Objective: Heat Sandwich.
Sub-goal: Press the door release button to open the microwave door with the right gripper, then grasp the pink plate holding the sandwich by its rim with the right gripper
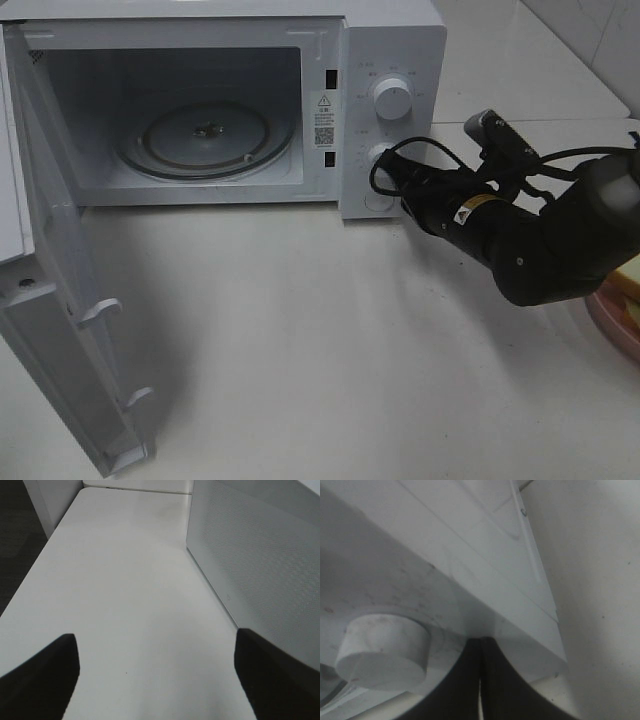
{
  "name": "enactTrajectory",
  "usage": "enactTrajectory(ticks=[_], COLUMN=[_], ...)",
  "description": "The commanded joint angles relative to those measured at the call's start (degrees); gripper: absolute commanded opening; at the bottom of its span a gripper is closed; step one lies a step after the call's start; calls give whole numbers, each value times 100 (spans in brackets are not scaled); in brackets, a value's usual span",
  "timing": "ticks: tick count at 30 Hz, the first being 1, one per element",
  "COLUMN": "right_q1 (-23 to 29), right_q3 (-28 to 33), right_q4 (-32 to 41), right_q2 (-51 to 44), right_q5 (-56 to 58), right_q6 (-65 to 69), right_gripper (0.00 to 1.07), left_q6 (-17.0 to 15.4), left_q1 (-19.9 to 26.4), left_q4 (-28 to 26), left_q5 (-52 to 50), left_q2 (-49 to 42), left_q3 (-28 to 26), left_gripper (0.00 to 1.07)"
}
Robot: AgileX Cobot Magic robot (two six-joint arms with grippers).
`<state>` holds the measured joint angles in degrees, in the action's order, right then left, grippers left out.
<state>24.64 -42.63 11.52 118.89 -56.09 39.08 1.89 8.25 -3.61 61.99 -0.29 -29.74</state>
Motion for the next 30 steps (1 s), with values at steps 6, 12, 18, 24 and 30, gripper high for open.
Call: enactTrajectory(ticks=[6, 12, 18, 24, 30], right_q1=[-57, -57, -57, -57, -57], right_q3=[344, 693, 957, 1289, 1799], right_q4=[17, -120, -384, -584, -579], right_q2=[-407, -768, -1020, -1369, -1811], right_q5=[-92, -92, -92, -92, -92], right_q6=[-120, -172, -178, -178, -350], right_gripper=[0, 0, 0, 0, 0], left_q6=[-17, -17, -17, -17, -17], left_q1=[-23, -23, -23, -23, -23], left_q4=[-11, -11, -11, -11, -11], left_q5=[-74, -74, -74, -74, -74], left_q2=[-97, -97, -97, -97, -97], left_q3=[23, 23, 23, 23, 23], left_gripper=[80, 80, 80, 80, 80])
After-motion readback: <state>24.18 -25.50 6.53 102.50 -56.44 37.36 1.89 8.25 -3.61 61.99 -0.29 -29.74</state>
